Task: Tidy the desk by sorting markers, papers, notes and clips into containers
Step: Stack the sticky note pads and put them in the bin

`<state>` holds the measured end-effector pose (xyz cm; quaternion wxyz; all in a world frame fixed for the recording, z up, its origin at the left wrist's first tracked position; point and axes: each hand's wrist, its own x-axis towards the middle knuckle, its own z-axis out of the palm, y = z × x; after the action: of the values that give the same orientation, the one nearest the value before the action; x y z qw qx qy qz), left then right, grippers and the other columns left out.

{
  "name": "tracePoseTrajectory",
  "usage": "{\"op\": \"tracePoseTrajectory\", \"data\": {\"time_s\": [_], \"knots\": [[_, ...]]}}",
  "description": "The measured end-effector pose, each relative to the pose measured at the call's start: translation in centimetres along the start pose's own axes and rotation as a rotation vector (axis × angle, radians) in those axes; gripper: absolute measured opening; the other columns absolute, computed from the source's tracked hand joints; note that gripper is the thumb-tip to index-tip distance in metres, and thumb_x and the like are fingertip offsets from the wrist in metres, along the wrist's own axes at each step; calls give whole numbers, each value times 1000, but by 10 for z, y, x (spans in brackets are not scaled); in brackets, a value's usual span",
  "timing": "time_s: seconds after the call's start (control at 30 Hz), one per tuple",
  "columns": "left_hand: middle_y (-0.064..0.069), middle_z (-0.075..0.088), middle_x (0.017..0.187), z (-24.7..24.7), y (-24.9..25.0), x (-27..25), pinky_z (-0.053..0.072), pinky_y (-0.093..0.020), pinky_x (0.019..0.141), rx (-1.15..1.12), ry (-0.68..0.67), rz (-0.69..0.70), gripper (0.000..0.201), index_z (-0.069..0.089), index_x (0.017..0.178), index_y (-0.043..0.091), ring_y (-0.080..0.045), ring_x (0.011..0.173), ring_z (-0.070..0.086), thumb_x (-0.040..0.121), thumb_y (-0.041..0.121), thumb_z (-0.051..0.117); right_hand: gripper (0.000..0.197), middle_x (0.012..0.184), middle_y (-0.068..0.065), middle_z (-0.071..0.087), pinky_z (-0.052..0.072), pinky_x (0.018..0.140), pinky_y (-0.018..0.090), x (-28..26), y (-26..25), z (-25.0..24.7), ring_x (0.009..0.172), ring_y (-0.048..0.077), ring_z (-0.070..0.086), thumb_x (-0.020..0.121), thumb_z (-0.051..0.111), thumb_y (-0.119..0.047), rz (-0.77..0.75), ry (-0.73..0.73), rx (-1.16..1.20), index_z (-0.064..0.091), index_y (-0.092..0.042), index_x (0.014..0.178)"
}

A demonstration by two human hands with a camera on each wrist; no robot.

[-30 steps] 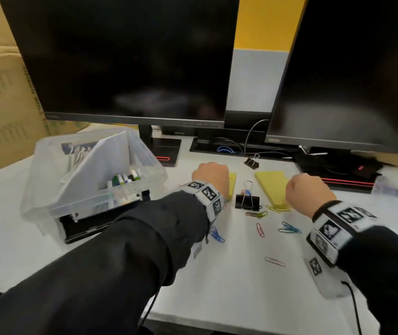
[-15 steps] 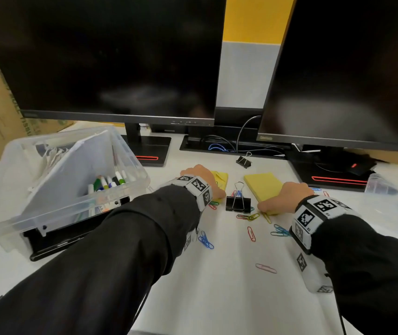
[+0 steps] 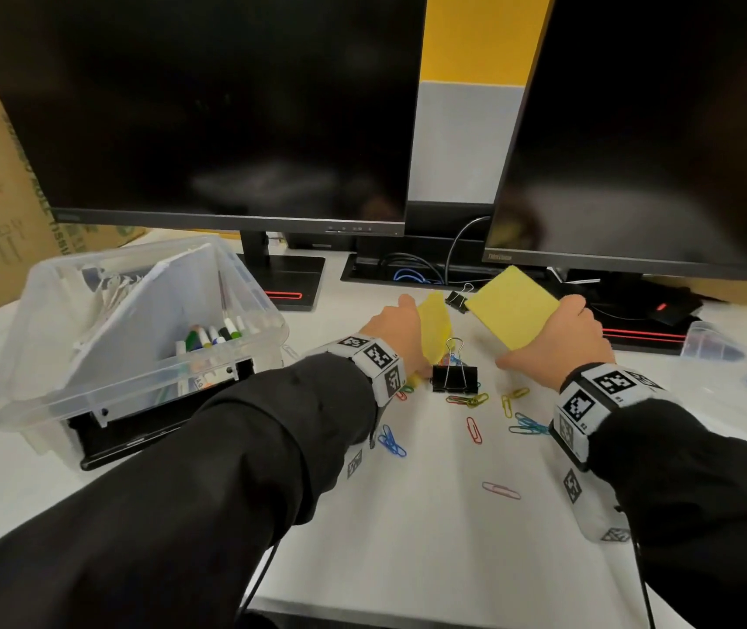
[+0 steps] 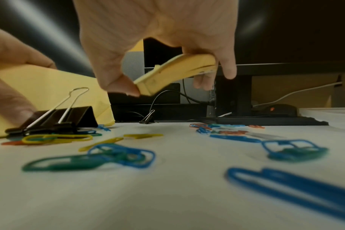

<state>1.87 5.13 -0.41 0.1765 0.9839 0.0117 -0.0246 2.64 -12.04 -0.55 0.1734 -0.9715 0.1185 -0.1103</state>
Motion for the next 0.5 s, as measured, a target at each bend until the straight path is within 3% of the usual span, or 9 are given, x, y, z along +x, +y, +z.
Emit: {"op": "tracePoseTrajectory", "data": {"time_s": [0.1, 0.17, 0.23, 0.4, 0.5], "knots": [[-17, 58, 111, -1, 1, -4, 48, -33, 72, 8, 95, 86, 44, 34, 126, 8, -30, 94, 60, 88, 13, 57, 87, 115, 12, 48, 45, 91, 46, -6, 2, -4, 107, 31, 51, 53, 84, -41, -29, 59, 123, 34, -8, 116], [-17, 59, 103, -5, -1, -7, 49, -34, 72, -58, 202, 102, 36, 34, 125, 8, -28, 85, 58, 92, 8, 48, 87, 117, 10, 45, 46, 86, 41, -8, 4, -6, 107, 28, 50, 55, 84, -38, -58, 73, 244, 32, -8, 119], [-17, 59, 103, -13, -1, -8, 53, -37, 75, -209, 320, 93, 34, 34, 125, 7, -30, 87, 61, 94, 12, 48, 86, 117, 9, 43, 47, 82, 39, -10, 5, -10, 105, 24, 48, 59, 83, -30, -86, 51, 440, 30, -9, 122], [-16, 57, 115, -39, 10, -14, 55, -39, 80, -678, 447, -36, 31, 40, 122, 10, -32, 94, 63, 94, 20, 49, 59, 110, 5, 52, 52, 78, 31, -17, 3, -20, 99, 18, 54, 77, 71, -16, -42, -199, 1006, 40, -3, 127], [-9, 54, 111, -61, 15, -20, 43, -29, 75, -852, 550, -31, 32, 46, 124, 8, -23, 95, 54, 95, 21, 44, 51, 103, 3, 59, 59, 71, 28, -19, 5, -21, 94, 15, 60, 81, 67, -13, 88, -356, 1367, 46, -3, 126]]}}
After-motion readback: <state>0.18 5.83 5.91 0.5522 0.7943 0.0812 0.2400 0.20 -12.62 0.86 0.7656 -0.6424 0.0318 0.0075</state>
